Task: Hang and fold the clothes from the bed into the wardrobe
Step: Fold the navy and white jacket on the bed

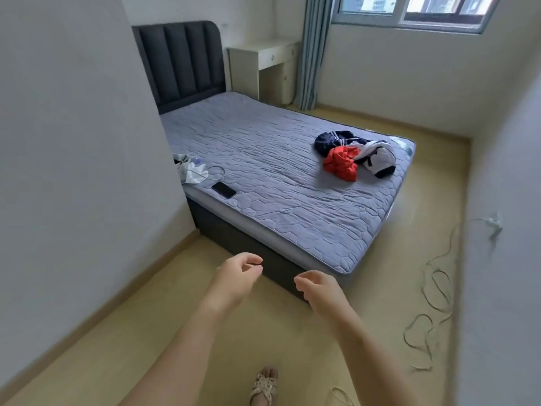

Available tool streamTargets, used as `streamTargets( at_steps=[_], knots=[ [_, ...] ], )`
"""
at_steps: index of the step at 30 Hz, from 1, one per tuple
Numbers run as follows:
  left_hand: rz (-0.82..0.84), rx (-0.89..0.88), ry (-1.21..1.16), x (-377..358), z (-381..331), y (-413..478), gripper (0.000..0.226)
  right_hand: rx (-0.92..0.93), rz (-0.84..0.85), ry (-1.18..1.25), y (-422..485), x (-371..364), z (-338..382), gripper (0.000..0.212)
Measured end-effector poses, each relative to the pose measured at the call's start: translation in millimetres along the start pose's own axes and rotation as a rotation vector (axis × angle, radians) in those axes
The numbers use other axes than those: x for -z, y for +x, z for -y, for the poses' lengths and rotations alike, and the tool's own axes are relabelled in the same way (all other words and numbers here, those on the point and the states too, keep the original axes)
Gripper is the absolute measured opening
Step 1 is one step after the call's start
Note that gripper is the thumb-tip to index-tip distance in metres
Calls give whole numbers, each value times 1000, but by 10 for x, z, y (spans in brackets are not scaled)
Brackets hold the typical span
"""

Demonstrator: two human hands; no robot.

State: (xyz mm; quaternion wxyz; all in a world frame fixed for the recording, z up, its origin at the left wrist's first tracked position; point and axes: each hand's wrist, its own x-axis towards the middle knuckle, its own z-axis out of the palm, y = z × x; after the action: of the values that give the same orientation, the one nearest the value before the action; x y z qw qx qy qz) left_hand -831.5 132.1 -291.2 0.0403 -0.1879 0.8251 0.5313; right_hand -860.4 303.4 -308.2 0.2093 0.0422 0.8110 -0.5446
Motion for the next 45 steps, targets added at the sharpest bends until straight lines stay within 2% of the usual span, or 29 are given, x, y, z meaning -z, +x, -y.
streamTargets(
  at_steps=[6, 11, 16, 19, 24, 33, 41, 45],
  knots=[
    [198, -44, 58, -723, -553, 1130, 10, -104, -185, 59, 908, 707, -166, 11],
    [359, -83, 143, -1301, -1161, 1996, 17, -173, -312, 77, 1580, 1341, -130, 9],
    [495, -98, 198, -1972, -1597, 2503, 18, -239, -406, 171, 1951, 1977, -218, 8],
    [540, -127, 227, -2398, -1818, 2750, 17, -263, -474, 216, 2149, 2367, -326, 16],
    [548, -141, 240, -3231, -2174, 3218, 18, -280, -494, 243, 2536, 3106, -557, 16],
    [525, -89, 169, -4952, -3170, 3838, 13, -292, -461, 191, 3342, 5074, -824, 11],
    [470, 39, 145, -5654, -3618, 4650, 15, -342, -366, 183, 4289, 5928, -868, 10],
    [457, -22, 121, -6051, -4045, 5434, 14, -317, -361, 158, 5147, 6334, -770, 10]
  ],
)
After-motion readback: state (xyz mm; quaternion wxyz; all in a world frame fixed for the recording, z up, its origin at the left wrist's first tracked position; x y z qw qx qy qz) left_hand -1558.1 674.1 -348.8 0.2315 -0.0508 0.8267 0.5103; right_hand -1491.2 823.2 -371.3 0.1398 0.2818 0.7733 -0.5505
